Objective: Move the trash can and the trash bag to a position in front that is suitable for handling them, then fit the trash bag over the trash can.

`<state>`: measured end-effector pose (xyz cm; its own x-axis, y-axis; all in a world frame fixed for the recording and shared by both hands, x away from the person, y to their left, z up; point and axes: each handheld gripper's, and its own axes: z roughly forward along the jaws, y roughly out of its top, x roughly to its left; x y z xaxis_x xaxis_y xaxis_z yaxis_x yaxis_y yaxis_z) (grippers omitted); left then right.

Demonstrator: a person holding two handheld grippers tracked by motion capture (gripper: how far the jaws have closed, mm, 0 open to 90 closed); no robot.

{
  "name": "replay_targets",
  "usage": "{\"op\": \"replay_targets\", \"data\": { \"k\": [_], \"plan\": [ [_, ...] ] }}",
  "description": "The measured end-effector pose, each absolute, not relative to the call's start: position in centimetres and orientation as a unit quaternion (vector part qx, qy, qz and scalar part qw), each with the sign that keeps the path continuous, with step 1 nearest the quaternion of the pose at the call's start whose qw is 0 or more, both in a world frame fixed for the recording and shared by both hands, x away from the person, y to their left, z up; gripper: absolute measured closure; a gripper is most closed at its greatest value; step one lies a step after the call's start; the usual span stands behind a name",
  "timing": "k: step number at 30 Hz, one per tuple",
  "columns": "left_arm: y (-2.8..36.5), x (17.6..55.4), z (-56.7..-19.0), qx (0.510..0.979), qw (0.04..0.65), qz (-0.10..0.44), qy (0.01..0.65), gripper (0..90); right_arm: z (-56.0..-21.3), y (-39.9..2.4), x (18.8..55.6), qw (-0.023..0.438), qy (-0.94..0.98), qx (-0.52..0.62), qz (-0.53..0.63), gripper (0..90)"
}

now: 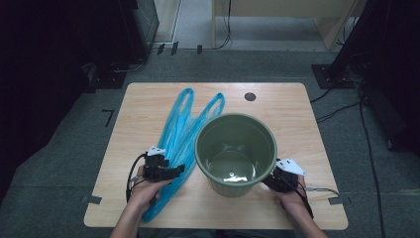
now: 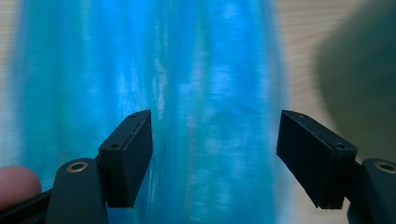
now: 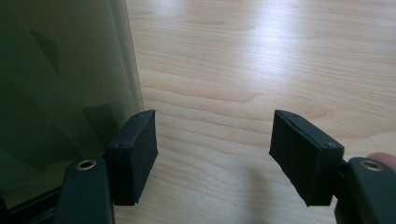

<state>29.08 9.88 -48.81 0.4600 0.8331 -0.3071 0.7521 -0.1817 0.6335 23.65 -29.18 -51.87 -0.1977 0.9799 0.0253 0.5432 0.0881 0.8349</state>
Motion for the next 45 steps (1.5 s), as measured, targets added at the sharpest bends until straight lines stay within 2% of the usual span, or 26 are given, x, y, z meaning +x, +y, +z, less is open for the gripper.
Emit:
{"op": "replay_targets", "data": {
  "k": [2,8,14,17,19,22,24,33,40,45],
  "plan": [
    [9.7,28.9,-47.8,0.765,0.394,0.063,0.505,26.6,-51.9,-28.5,23.9,0.295,0.679,0.560,0.371,32.0],
    [11.4,29.8,-46.1,0.737,0.400,0.144,0.526,26.3,-51.9,-26.6,24.2,0.305,0.691,0.542,0.368,33.2],
    [12.0,32.4,-47.3,0.732,0.362,0.179,0.549,18.4,-51.4,-27.0,23.9,0.301,0.696,0.529,0.382,29.3],
    [11.6,33.5,-47.7,0.730,0.350,0.173,0.561,15.7,-51.0,-29.1,24.1,0.308,0.674,0.553,0.382,29.2],
    [11.2,33.9,-47.9,0.740,0.338,0.164,0.557,8.8,-51.0,-30.4,24.2,0.321,0.662,0.565,0.373,29.2],
    [10.6,34.3,-48.6,0.751,0.320,0.154,0.557,7.7,-51.2,-32.1,24.3,0.317,0.648,0.588,0.365,29.2],
    [10.3,34.5,-49.0,0.757,0.311,0.142,0.556,1.4,-51.5,-32.6,24.4,0.321,0.647,0.593,0.355,29.2],
    [9.2,34.8,-50.1,0.773,0.277,0.111,0.560,0.0,-51.7,-32.6,24.7,0.314,0.648,0.595,0.357,28.1],
    [7.6,34.1,-50.7,0.791,0.240,0.165,0.538,0.0,-51.9,-32.4,24.8,0.312,0.652,0.595,0.352,27.9],
    [7.5,33.7,-50.8,0.794,0.248,0.168,0.529,0.0,-52.0,-32.4,24.9,0.309,0.652,0.597,0.350,27.8]
  ]
}}
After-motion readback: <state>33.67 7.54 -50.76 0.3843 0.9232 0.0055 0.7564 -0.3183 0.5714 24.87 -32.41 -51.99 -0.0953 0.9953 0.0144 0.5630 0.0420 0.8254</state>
